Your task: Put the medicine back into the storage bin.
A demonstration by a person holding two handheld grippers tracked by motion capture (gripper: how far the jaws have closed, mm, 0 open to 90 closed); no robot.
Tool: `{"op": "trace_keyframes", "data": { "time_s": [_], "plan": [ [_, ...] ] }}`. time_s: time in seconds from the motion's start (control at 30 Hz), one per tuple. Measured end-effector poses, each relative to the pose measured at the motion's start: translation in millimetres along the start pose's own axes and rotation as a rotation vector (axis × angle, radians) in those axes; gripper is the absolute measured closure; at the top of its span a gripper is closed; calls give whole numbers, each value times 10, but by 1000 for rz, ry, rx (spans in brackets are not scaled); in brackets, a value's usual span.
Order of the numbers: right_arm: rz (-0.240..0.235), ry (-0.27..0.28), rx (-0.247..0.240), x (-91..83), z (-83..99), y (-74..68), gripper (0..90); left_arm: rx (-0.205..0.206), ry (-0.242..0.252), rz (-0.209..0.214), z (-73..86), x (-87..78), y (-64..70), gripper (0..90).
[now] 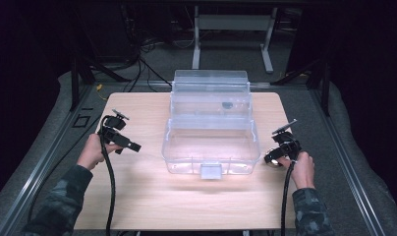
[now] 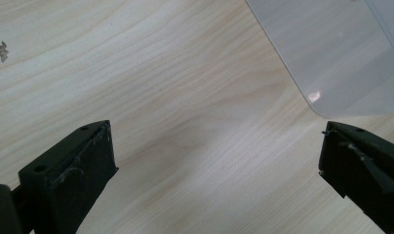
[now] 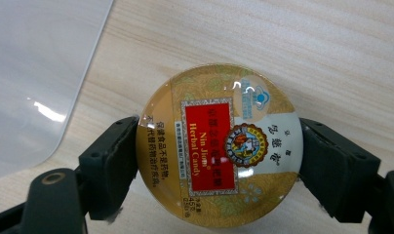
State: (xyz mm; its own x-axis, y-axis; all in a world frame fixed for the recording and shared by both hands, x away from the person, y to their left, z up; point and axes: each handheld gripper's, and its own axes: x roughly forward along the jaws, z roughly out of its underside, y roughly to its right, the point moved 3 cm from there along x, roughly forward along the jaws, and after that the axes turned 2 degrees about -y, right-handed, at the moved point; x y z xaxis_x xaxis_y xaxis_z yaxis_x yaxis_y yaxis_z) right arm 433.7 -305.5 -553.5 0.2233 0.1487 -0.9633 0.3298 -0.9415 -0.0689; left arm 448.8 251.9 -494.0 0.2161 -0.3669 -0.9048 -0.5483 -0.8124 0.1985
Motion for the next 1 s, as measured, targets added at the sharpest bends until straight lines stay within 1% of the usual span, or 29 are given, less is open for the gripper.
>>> {"op": "trace_keyframes", "data": {
  "time_s": [0.07, 0.1, 0.13, 0.17, 0.2, 0.23, 0.27, 0.3, 0.37, 0.43, 0.47, 0.5, 0.53, 0.57, 0.6, 0.63, 0.67, 0.7, 0.73, 0.77, 0.8, 0.83, 0.87, 0.9, 0.93, 1.0],
  "plan": [
    [1, 10, -3, -37, 13, -2, 203, 1, -3, 4, -3, 5, -10, 2],
    [11, 13, -7, -65, 20, -5, 203, 5, -2, 5, -9, 3, -13, 2],
    [34, 14, -10, -88, 27, -5, 203, 3, 4, 5, -14, 2, -10, 2],
    [-13, 6, -10, -115, 37, -10, 203, 4, 3, 7, -16, 3, -6, 1],
    [35, 17, -10, -141, 44, -14, 203, 5, 1, 9, -14, 8, -4, 2],
    [26, 18, -13, -170, 51, -15, 203, 7, -1, 11, -12, 10, -3, 2],
    [7, 19, -10, -196, 56, -21, 203, 7, -2, 10, -10, 10, -5, 1],
    [5, 21, -12, -221, 58, -23, 203, 10, -1, 8, -8, 4, -15, 1],
    [2, 32, -16, -290, 62, -21, 203, 0, 4, 7, -2, -2, -27, 2],
    [14, 42, -18, -349, 63, -28, 203, -6, 7, 10, 5, 0, -35, 2],
    [-15, 41, -27, -396, 65, -37, 203, -2, 5, 12, 6, 3, -35, 2],
    [33, 49, -32, -429, 63, -44, 203, -5, 6, 12, 5, 9, -32, 2],
    [40, 48, -33, -459, 62, -54, 203, -2, 2, 12, -3, 20, -30, 2],
    [-21, 41, -45, -508, 58, -61, 203, 1, -1, 12, -13, 28, -28, 2],
    [52, 50, -44, -545, 55, -70, 203, 3, -1, 12, -21, 35, -24, 2],
    [56, 48, -45, -574, 51, -73, 203, 9, -5, 11, -36, 49, -10, 2],
    [-16, 44, -55, -620, 43, -74, 203, 15, -11, 7, -46, 61, 4, 2],
    [60, 58, -53, -648, 35, -79, 203, 20, -17, 7, -55, 70, 21, 2],
    [32, 64, -54, -675, 28, -83, 203, 28, -19, 5, -61, 74, 29, 2],
    [-16, 56, -59, -704, 26, -83, 203, 30, -20, 6, -67, 75, 41, 2],
    [66, 69, -56, -737, 22, -93, 203, 32, -18, 5, -74, 75, 45, 2],
    [66, 72, -58, -765, 20, -101, 203, 36, -19, 5, -78, 75, 43, 2],
    [36, 79, -65, -794, 15, -109, 203, 36, -19, 5, -78, 76, 41, 2],
    [69, 80, -64, -818, 12, -116, 203, 32, -16, 4, -77, 81, 37, 2],
    [42, 81, -70, -854, 5, -125, 203, 32, -19, 6, -75, 83, 29, 2],
    [48, 90, -73, -914, -4, -141, 203, 20, -14, 13, -68, 87, 12, 2]
  ]
}}
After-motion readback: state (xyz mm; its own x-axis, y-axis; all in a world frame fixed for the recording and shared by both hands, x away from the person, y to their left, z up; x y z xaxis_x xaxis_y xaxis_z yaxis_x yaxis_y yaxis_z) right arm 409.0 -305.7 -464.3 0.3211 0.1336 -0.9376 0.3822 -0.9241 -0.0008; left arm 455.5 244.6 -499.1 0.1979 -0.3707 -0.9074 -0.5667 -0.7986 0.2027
